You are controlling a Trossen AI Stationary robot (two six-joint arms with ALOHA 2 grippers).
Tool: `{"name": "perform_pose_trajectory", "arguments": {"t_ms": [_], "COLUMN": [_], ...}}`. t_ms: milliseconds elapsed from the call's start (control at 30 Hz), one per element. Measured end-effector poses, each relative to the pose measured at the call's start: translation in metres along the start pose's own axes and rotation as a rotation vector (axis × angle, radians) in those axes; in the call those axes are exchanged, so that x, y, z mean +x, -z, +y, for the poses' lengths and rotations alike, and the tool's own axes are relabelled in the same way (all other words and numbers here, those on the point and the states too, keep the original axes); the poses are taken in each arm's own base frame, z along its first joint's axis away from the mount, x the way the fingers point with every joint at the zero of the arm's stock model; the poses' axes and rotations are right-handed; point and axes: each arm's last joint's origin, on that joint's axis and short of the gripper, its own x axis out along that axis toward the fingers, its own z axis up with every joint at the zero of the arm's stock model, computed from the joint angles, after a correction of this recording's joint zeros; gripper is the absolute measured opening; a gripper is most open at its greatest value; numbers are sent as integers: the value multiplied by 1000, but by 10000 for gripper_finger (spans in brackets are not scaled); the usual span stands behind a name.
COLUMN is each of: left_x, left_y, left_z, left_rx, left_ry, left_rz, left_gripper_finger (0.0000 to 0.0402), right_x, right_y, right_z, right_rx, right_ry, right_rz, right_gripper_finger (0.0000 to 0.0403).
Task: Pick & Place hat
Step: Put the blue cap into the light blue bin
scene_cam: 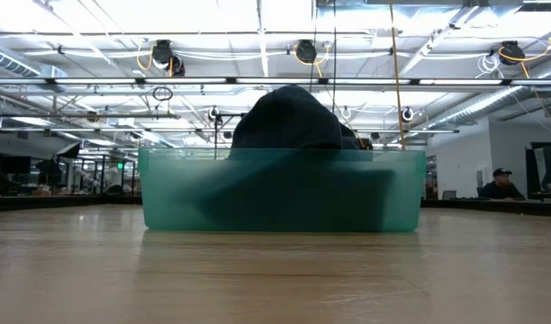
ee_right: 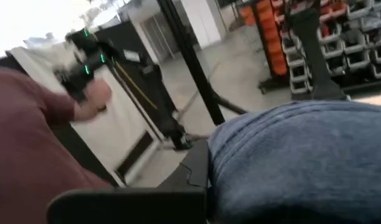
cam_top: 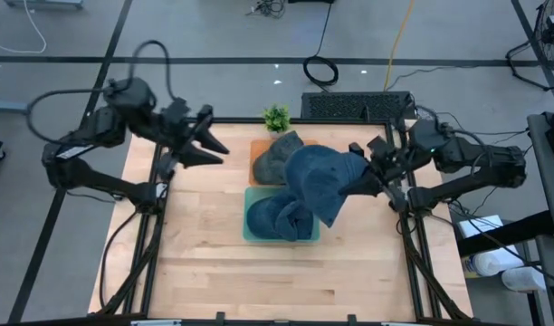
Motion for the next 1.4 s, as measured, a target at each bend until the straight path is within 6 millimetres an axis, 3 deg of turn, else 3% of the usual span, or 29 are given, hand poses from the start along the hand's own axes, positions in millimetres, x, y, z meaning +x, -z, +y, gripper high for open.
{"name": "perform_pose_trajectory", "arguments": {"t_ms": [167, 367, 767, 1000, 1400], "left_x": [-20, -38, -45, -46, -50], "left_y": [-5, -6, -2, 1, 1], "left_z": [-14, -25, -29, -29, -33], "left_rx": [21, 26, 1, -15, -5], "left_ry": [-3, -39, -52, -54, -41], "left_rz": [-36, -50, -10, 12, 14], "left_gripper_finger": [120, 120, 120, 120, 120], "right_x": [16, 53, 113, 131, 151], "right_y": [11, 28, 52, 49, 69], "right_z": [-5, -23, -73, -101, -144], "right_rx": [-28, -3, 78, 74, 104], "right_ry": [10, -59, -199, -202, -164], "right_rz": [85, 223, 353, 364, 400], "right_gripper_finger": [4, 4, 4, 4, 4]}}
